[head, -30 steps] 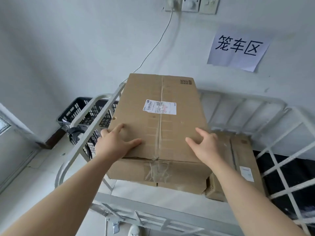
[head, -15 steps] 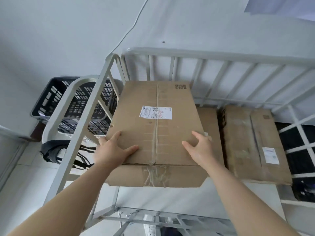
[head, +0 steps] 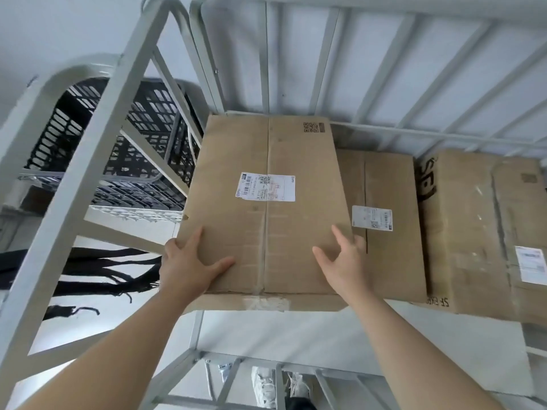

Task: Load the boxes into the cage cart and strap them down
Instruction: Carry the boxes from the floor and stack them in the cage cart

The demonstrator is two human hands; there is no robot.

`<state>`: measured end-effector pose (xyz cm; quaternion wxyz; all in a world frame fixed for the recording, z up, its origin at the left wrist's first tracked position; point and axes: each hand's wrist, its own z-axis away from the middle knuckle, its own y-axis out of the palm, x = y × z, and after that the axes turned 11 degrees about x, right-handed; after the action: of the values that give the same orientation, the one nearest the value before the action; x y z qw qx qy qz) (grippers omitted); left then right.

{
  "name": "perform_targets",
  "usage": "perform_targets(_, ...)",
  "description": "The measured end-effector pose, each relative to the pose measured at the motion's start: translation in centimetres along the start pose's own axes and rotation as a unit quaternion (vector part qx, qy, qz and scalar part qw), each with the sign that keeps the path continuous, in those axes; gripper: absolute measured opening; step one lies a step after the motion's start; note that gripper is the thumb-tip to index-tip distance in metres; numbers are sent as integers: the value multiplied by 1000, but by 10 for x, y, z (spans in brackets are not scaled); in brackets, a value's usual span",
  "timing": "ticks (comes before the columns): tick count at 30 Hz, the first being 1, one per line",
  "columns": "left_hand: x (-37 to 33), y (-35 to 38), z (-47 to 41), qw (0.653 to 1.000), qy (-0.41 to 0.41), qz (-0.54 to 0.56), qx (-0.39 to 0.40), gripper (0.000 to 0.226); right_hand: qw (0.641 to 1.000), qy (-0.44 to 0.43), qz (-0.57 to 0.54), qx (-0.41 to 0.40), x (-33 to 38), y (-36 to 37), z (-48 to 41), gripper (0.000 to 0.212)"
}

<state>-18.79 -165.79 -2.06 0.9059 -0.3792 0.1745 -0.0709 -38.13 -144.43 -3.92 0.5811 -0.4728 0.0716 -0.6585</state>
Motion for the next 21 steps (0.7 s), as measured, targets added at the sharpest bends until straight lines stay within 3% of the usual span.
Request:
perform_targets(12, 26, 28, -85, 999, 7, -51, 15, 111, 999, -4, 36, 40, -20, 63, -47, 86)
perform_targets(21, 22, 36, -88, 992, -10, -124, 18, 100, 989, -11, 132, 65, -12, 63, -55, 87)
